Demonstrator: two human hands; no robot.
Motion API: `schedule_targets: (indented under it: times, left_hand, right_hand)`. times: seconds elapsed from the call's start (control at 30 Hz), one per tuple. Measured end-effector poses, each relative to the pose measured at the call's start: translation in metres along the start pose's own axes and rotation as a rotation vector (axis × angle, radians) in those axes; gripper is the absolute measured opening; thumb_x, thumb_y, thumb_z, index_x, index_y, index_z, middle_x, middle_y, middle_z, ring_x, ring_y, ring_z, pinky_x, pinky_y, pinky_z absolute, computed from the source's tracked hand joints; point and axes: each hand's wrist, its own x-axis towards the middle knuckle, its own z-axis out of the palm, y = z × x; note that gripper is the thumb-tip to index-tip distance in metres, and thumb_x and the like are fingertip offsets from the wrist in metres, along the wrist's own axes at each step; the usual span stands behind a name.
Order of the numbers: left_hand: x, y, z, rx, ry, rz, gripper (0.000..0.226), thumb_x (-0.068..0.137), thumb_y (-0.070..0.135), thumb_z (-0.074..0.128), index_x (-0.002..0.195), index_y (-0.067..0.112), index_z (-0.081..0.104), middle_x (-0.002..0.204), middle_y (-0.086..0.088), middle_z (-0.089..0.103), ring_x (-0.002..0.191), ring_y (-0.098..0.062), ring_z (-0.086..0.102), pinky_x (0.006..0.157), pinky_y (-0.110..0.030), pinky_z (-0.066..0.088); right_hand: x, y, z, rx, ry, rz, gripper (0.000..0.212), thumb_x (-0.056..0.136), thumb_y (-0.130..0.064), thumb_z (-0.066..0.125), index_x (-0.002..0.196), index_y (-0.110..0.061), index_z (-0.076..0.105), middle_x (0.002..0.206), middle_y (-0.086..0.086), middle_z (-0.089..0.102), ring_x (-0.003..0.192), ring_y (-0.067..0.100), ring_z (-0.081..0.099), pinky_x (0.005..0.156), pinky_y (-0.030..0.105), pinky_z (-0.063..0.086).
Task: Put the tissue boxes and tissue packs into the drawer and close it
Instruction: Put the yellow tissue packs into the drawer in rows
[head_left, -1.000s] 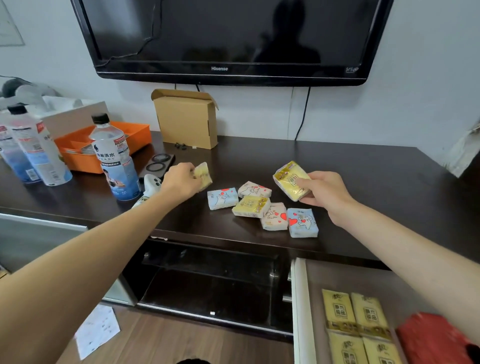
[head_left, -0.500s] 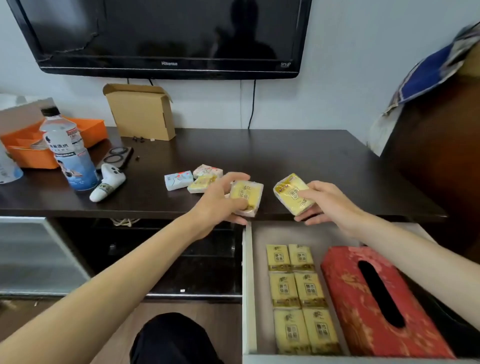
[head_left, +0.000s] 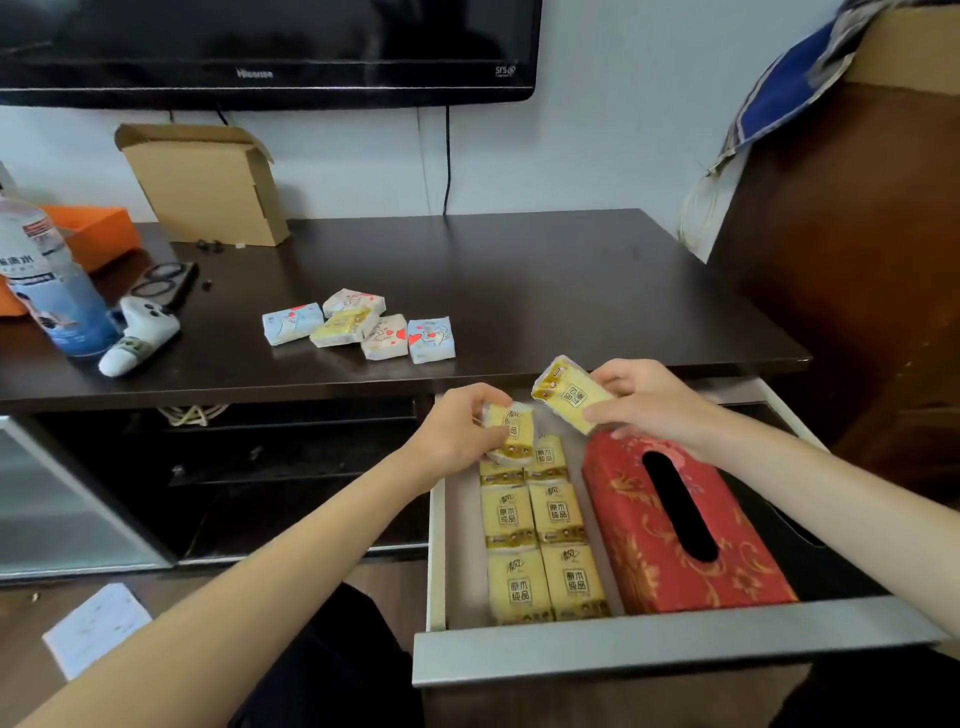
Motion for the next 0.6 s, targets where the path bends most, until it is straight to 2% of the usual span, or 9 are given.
schedule_targets:
  times: [0.1, 0.23, 0.3, 0.37, 0.43, 0.5, 0.57, 0.6]
  left_hand:
    - [0.004, -0.006, 0.002, 0.036, 0.029, -0.021, 0.037, 0.087, 0.007, 0.073, 0.117, 0.023, 0.057, 0.113, 0.0, 0.066, 0.098, -0.014, 0.07, 0.074, -0.033, 0.063]
    - [0.008, -0.017, 0.004, 0.082, 0.063, -0.066, 0.04, 0.084, 0.007, 0.077, 0.108, 0.027, 0.051, 0.106, 0.005, 0.063, 0.093, -0.011, 0.069, 0.074, -0.029, 0.062]
    - [0.012, -0.021, 0.006, 0.122, 0.079, -0.083, 0.04, 0.083, 0.01, 0.078, 0.105, 0.028, 0.05, 0.104, 0.005, 0.063, 0.091, -0.011, 0.068, 0.074, -0.029, 0.062]
    - [0.016, -0.021, 0.009, 0.156, 0.059, -0.116, 0.042, 0.083, 0.01, 0.078, 0.107, 0.028, 0.048, 0.105, 0.002, 0.063, 0.092, -0.013, 0.069, 0.077, -0.034, 0.062]
    - [0.018, -0.02, 0.013, 0.207, -0.028, -0.17, 0.046, 0.084, 0.009, 0.076, 0.114, 0.025, 0.045, 0.11, -0.002, 0.062, 0.097, -0.017, 0.068, 0.081, -0.039, 0.061]
    - [0.019, -0.021, 0.017, 0.259, -0.077, -0.2, 0.05, 0.085, 0.008, 0.074, 0.12, 0.024, 0.043, 0.114, -0.003, 0.061, 0.1, -0.018, 0.067, 0.082, -0.036, 0.061]
    - [0.019, -0.022, 0.021, 0.317, -0.057, -0.184, 0.053, 0.086, 0.008, 0.073, 0.126, 0.023, 0.042, 0.121, -0.003, 0.057, 0.102, -0.016, 0.063, 0.076, -0.029, 0.059]
    - [0.019, -0.022, 0.022, 0.364, -0.047, -0.165, 0.055, 0.086, 0.009, 0.073, 0.129, 0.023, 0.042, 0.126, -0.004, 0.053, 0.103, -0.016, 0.061, 0.072, -0.025, 0.056]
  right_hand:
    - [0.004, 0.005, 0.0, -0.006, 0.059, -0.033, 0.028, 0.083, -0.01, 0.081, 0.108, -0.02, 0.072, 0.1, 0.004, 0.078, 0.083, 0.011, 0.075, 0.069, 0.027, 0.058]
    - [0.01, 0.011, 0.001, 0.036, 0.095, -0.04, 0.028, 0.083, -0.017, 0.083, 0.108, -0.024, 0.071, 0.098, 0.002, 0.078, 0.088, 0.015, 0.076, 0.081, 0.035, 0.06]
    - [0.011, 0.013, 0.007, -0.076, 0.062, -0.07, 0.028, 0.085, -0.02, 0.082, 0.109, -0.024, 0.07, 0.097, 0.0, 0.076, 0.086, 0.015, 0.075, 0.075, 0.032, 0.059]
    - [0.011, 0.015, 0.016, -0.256, 0.024, -0.112, 0.025, 0.086, -0.025, 0.081, 0.108, -0.025, 0.07, 0.092, -0.005, 0.076, 0.084, 0.009, 0.072, 0.076, 0.031, 0.057]
    - [0.009, 0.016, 0.027, -0.422, 0.01, -0.162, 0.015, 0.087, -0.032, 0.076, 0.1, -0.031, 0.07, 0.084, -0.012, 0.076, 0.083, 0.0, 0.069, 0.078, 0.033, 0.055]
    - [0.007, 0.017, 0.036, -0.566, 0.022, -0.232, 0.003, 0.091, -0.035, 0.07, 0.091, -0.036, 0.067, 0.075, -0.018, 0.075, 0.079, -0.005, 0.065, 0.078, 0.032, 0.048]
    - [0.006, 0.019, 0.043, -0.693, 0.039, -0.292, 0.006, 0.097, -0.034, 0.061, 0.094, -0.037, 0.064, 0.074, -0.017, 0.073, 0.082, -0.003, 0.062, 0.091, 0.037, 0.041]
    - [0.005, 0.021, 0.045, -0.76, 0.045, -0.31, 0.009, 0.1, -0.032, 0.056, 0.099, -0.035, 0.065, 0.081, -0.016, 0.073, 0.09, 0.002, 0.061, 0.101, 0.042, 0.038]
